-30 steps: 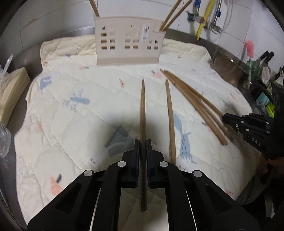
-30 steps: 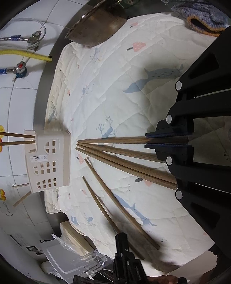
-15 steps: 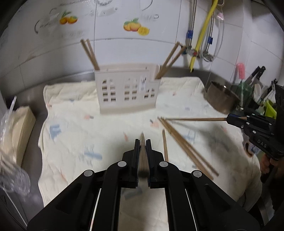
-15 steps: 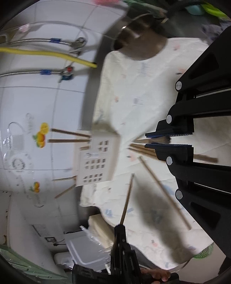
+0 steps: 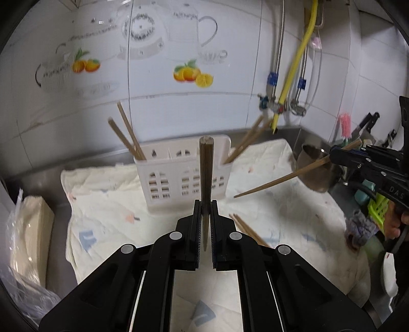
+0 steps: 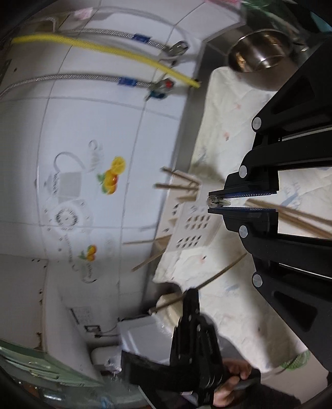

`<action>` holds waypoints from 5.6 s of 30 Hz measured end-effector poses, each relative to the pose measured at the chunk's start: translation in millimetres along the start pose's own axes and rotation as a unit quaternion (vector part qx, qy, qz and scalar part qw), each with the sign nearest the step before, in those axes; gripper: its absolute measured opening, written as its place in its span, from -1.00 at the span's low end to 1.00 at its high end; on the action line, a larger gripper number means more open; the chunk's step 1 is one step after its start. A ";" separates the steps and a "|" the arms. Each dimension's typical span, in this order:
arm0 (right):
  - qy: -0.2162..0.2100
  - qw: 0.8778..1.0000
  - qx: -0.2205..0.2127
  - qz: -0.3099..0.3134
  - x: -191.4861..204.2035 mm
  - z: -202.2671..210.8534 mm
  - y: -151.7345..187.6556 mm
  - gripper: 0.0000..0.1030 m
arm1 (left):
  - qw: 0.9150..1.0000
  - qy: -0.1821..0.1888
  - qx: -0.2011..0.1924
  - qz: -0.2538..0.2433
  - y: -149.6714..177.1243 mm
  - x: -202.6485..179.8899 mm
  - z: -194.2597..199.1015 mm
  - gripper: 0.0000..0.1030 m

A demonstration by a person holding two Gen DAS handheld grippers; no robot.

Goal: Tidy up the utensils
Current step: 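Lift both held chopsticks upright and carry them over the white holder, then lower both chopsticks into the holder and open both tools, then move both open tools back down to the loose chopsticks, then close the left tool on a chopstick while the right tool grasps another, then lift both chopsticks upright and lower them into the white holder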

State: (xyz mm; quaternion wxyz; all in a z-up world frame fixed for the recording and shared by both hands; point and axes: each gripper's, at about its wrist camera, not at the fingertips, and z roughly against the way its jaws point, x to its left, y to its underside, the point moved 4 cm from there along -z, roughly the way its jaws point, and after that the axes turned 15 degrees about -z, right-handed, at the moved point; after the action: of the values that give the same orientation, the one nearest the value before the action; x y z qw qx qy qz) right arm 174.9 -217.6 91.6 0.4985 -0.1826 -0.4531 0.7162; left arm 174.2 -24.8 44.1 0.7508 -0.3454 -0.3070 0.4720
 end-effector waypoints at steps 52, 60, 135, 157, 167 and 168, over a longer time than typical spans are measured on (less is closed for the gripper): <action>0.026 0.995 0.098 0.023 1.9 -115.0 -91.7 -0.86 | 0.997 -0.020 0.020 0.065 -70.3 95.3 -77.5 -0.86; 0.018 0.997 0.075 0.011 1.2 -106.7 -97.2 -0.66 | 0.998 -0.028 0.010 0.062 -71.5 94.2 -69.6 -0.54; 0.069 0.980 0.147 -0.111 -33.4 -60.4 212.8 -0.86 | 0.989 0.073 0.126 0.039 171.9 -104.0 -45.8 -0.52; 0.070 0.987 0.101 -0.105 -35.0 -39.3 190.0 -0.87 | 0.992 0.055 0.108 0.025 148.2 -94.2 -31.6 -0.89; 0.053 0.996 0.037 -0.070 -24.4 -10.0 131.9 -0.87 | 0.998 0.034 0.046 -0.008 85.4 -69.3 -7.4 -0.89; 0.050 0.996 0.031 -0.065 -22.9 -9.0 125.3 -0.87 | 0.999 0.033 0.041 -0.010 79.6 -67.1 -6.8 -0.89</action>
State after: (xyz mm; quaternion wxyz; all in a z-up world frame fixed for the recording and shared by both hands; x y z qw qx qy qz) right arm 122.6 -245.2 -21.6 0.5717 -0.1721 -0.4160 0.6859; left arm 115.4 -63.0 -33.2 0.7789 -0.3267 -0.2655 0.4649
